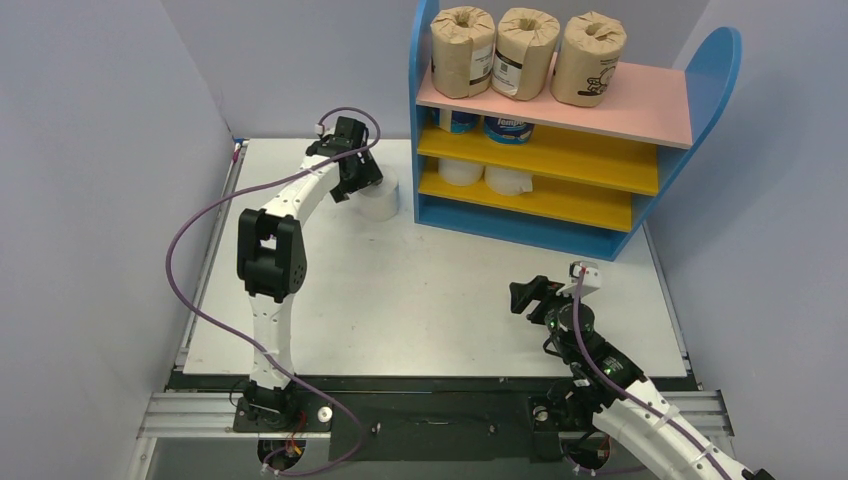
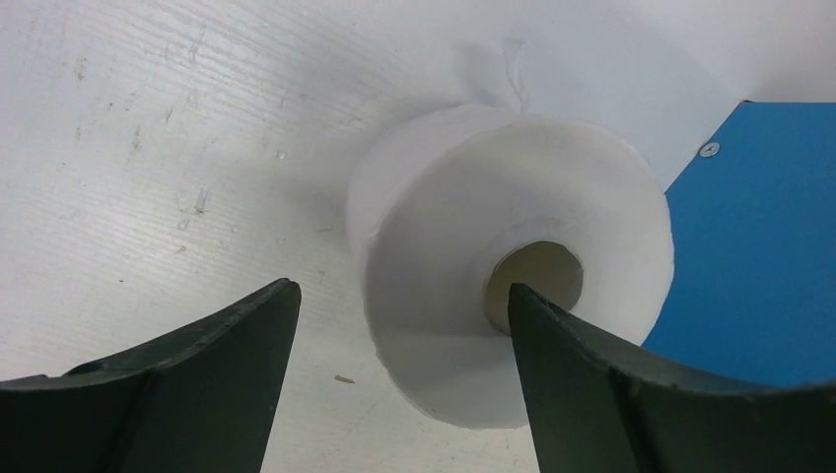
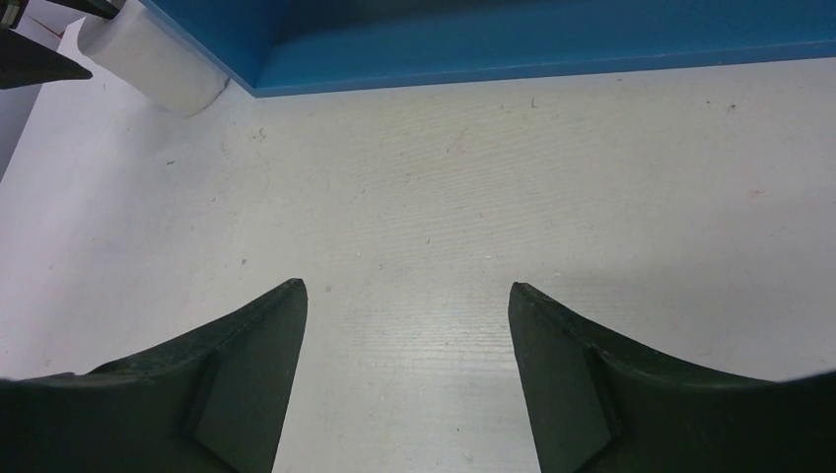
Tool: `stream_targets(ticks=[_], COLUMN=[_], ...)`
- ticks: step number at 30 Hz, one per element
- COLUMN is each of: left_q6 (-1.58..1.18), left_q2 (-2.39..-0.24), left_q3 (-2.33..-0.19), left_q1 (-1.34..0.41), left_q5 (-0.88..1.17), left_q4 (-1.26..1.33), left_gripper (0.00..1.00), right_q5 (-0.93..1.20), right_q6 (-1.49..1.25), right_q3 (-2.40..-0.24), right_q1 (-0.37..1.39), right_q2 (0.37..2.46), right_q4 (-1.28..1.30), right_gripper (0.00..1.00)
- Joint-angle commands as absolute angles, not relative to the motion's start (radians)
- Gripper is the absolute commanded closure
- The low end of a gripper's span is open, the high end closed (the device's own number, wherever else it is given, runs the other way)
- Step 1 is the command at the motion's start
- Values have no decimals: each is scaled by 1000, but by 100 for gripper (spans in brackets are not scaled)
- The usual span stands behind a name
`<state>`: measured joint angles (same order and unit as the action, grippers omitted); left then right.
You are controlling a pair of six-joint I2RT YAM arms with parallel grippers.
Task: Place and organize the paper towels onto the shelf
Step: Move the paper towel to the center of the board.
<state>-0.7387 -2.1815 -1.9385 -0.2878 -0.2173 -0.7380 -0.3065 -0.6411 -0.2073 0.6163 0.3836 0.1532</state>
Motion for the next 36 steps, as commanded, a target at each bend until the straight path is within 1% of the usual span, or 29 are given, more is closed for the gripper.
stream_targets(ticks=[1,5,12,16,23,27,29,30,33,36], left_q6=[-724,-726,-724,-721,-724,-746,-752,-755,-742,-724], left_q2=[-2192,-2178,-2133,-2089,-1936,-1778,-1646,-1614,-1478,-1393], left_q3=[-1970,-1929,-1864,-1837,-1703,-1557,-1465,-1411,-1334,-1260], left_q1=[-288,-288,-285,-285,-281,-281,-291,-298,-367,-458], left_q5=[-246,-238,-210,-204,-197,-178,-163,-160,-179,-216], left_q4=[-750,-730,-692,-679,-635,-619,-596,-592,-604,-618], left_gripper=[27,32,56,62,65,65,65,65,65,65], right_q5=[-329,-333,-343,-346,-359,-374,-379,-381,-381,-378], right_q6=[-644,-646,-641,-638,-606,-578,-566,-565,-564,-572], right_q3=[-247,-251,-266,-280,-319,-357,-376,-381,-400,-424], right_q1=[620,621,620,620,620,618,620,620,620,620], right_q2=[372,368,366,370,371,373,382,387,416,440], right_q4=[155,159,169,174,193,218,228,232,231,241], right_gripper=[30,30,30,30,31,31,31,31,30,31])
